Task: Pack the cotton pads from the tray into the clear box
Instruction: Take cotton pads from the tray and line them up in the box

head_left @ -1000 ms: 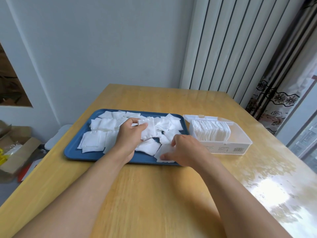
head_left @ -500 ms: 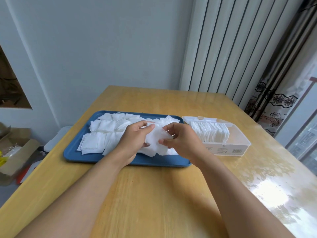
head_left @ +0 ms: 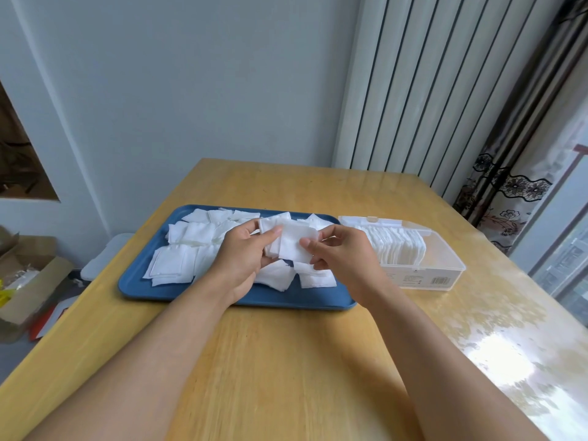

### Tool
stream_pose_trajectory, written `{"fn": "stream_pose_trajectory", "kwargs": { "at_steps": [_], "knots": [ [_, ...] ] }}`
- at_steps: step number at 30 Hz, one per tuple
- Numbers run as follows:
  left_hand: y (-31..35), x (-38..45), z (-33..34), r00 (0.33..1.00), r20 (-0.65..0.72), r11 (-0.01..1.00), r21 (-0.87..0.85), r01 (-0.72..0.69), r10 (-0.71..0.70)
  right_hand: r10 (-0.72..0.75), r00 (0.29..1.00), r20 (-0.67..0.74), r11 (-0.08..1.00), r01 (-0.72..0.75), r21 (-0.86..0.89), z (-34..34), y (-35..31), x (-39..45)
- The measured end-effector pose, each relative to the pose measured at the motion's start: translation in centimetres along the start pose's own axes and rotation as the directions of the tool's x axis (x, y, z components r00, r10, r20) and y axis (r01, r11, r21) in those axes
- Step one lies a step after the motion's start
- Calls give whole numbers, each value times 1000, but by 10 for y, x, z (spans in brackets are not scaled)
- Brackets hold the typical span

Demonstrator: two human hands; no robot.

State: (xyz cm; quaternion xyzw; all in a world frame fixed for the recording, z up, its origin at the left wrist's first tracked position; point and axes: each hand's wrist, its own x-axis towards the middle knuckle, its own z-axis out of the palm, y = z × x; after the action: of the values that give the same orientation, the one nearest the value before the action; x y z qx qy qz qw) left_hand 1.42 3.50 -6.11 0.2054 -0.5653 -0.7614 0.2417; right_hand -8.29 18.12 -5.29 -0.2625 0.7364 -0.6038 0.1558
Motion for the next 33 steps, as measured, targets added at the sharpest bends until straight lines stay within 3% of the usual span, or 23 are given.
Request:
{"fn": "stream_pose_trajectory", "kwargs": {
  "at_steps": [6, 9, 12, 24, 29, 33],
  "knots": [
    [-2, 3, -1, 995, -101, 999, -18, -28, 26, 2, 1000, -23, 986, 2, 167, -2, -2, 1],
    [-3, 3, 0, 990, -134, 999, 26, -38, 41, 2, 998, 57, 985, -12, 171, -2, -4, 1],
    [-3, 0, 3, 994, -100, 997, 67, -33, 39, 4, 994, 113, 988, -21, 152, 2, -2, 0],
    [-3, -7, 9, 997, 77, 999, -38, 5, -2, 67, 998, -6, 982, -65, 176, 7, 4, 2],
    [-3, -4, 5, 999, 34, 998, -59, 33, -31, -22, 997, -78, 991, 32, 126, 1, 2, 2],
    [-5, -3, 5, 998, 20, 998, -25, 56, -56, -55, 998, 25, 994, 52, 98, -1, -3, 1]
  ]
}}
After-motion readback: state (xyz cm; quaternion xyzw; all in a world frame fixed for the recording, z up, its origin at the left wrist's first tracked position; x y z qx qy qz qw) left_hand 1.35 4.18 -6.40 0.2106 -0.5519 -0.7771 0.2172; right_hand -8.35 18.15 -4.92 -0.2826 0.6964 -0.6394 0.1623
